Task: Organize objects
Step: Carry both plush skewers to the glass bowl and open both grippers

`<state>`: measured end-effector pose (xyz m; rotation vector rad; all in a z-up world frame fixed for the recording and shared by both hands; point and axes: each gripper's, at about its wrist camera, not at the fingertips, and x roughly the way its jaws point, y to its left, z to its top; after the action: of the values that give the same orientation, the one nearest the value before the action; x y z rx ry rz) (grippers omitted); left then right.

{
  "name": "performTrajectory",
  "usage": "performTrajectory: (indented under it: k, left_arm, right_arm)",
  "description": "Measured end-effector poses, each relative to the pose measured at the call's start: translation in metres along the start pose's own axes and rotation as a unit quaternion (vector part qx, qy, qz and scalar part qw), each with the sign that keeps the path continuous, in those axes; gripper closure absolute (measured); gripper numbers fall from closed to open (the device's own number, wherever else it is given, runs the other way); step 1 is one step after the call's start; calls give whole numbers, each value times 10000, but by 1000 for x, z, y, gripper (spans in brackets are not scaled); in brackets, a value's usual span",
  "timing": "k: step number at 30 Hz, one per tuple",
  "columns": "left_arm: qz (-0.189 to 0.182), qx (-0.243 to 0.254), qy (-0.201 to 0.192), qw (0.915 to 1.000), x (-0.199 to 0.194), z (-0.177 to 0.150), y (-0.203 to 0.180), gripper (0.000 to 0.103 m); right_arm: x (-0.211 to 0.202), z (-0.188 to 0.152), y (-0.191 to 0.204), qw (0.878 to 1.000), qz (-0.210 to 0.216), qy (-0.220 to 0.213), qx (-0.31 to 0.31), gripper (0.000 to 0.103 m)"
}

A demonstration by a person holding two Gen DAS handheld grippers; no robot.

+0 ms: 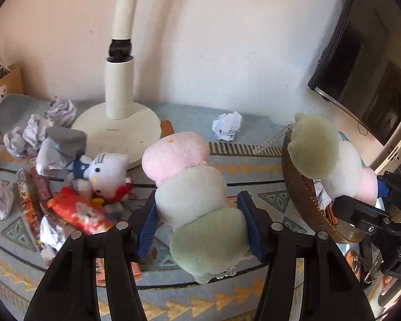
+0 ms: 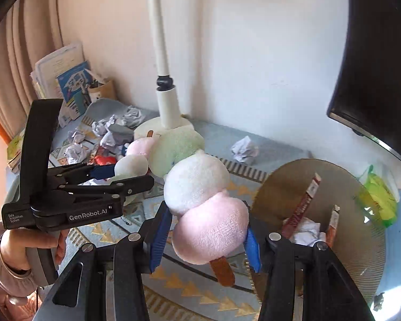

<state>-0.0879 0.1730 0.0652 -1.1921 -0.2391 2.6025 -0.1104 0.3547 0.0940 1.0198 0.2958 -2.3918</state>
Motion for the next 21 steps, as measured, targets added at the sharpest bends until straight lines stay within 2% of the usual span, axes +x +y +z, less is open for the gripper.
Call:
performTrajectory:
  k: [4, 7, 10, 16, 21]
  left_arm:
    - [-9, 248, 64, 9997, 19, 21, -52, 48]
    - [-162, 132, 158, 9997, 29, 33, -82, 47]
    - [-138, 204, 144, 9996, 39, 39, -114, 47]
    - [-222, 347, 292, 9987, 53, 26, -156, 47]
    - [-216, 298, 376, 9986, 59, 15, -167, 46]
  right_arm:
    - [-13, 1, -47, 9983, -259, -127, 503, 55]
    - [-23, -1, -75, 9950, -587, -213, 777, 55]
    - [-29, -7, -104, 9901, -723, -241, 1177, 55]
    - [-28, -28, -139, 9821, -741, -188, 1723, 55]
    - [-15, -41, -148, 9779, -704, -144, 1961, 55]
